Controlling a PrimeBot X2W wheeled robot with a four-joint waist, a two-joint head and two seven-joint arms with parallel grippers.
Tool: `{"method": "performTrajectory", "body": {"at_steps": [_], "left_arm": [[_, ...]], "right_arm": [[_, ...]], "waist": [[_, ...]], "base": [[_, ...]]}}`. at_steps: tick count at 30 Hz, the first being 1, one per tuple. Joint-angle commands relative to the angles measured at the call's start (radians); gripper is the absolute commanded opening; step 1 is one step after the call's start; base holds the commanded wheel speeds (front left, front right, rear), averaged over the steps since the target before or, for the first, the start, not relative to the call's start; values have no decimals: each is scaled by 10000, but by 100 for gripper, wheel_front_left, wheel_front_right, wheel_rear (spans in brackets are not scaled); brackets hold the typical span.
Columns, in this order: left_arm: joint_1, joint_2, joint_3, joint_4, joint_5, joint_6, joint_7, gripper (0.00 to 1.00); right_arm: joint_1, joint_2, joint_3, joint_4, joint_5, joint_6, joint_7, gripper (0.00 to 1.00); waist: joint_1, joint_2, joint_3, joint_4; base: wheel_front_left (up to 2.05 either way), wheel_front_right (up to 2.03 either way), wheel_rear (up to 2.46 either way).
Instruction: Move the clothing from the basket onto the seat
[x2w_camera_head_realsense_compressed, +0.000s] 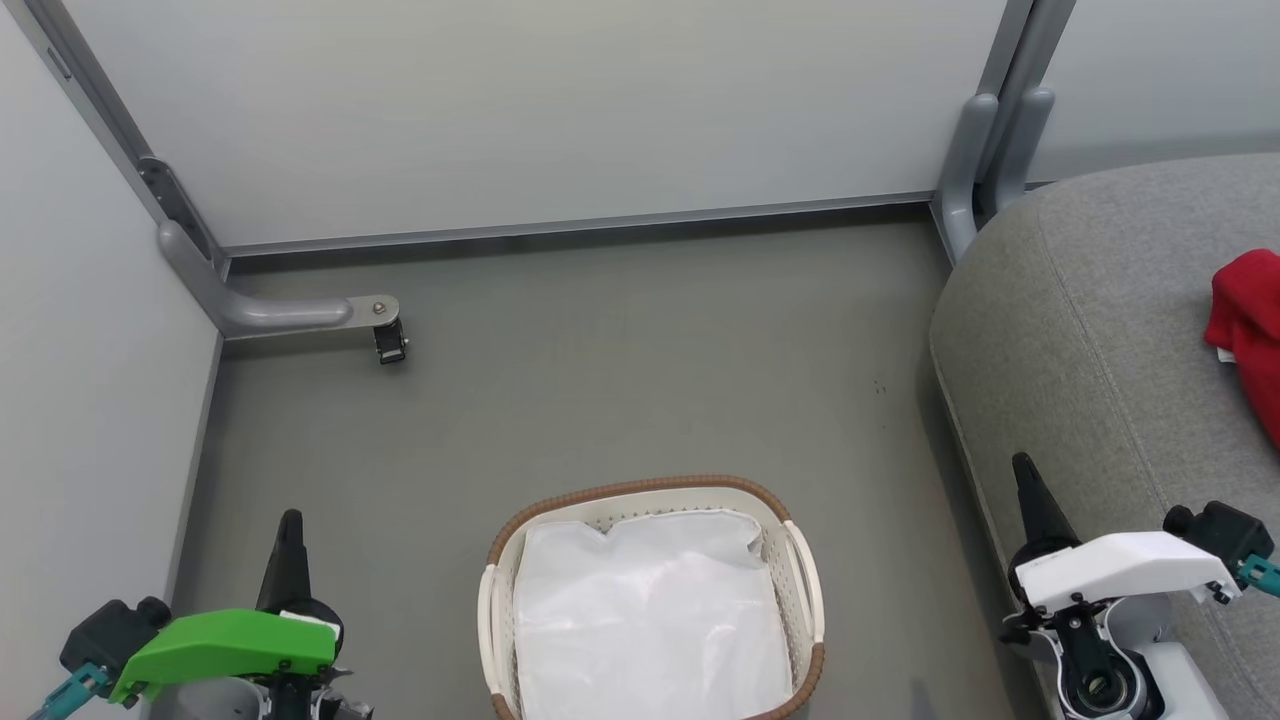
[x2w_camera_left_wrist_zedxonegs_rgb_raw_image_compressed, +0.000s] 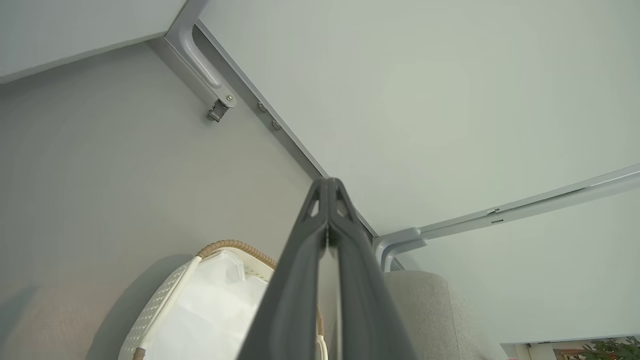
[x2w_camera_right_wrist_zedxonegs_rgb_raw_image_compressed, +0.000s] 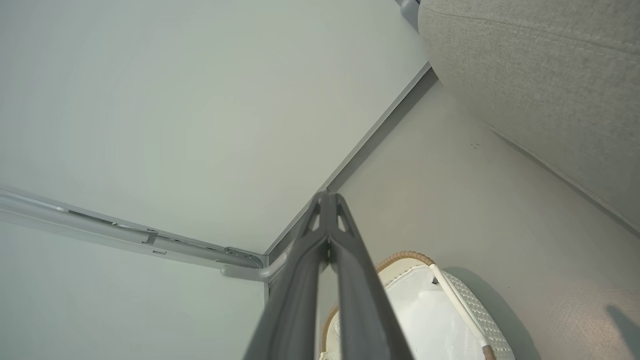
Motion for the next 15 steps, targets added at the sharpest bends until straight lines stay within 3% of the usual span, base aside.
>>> {"method": "performTrajectory", "body": {"at_steps": [1,15], "left_arm": [[-162,51,49,-182,-300,-13,69,0],[-191,59,202,-418,-1705,-16,455,0]], "right_arm": [[51,-60,-61,-166,320,-6,72,0],[153,-70,-242,-397,1782,-7,456,0]], "waist": [[0,0,-9,-1],[0,0,-98,-12]], "base": [[0,0,0],[0,0,0]]}}
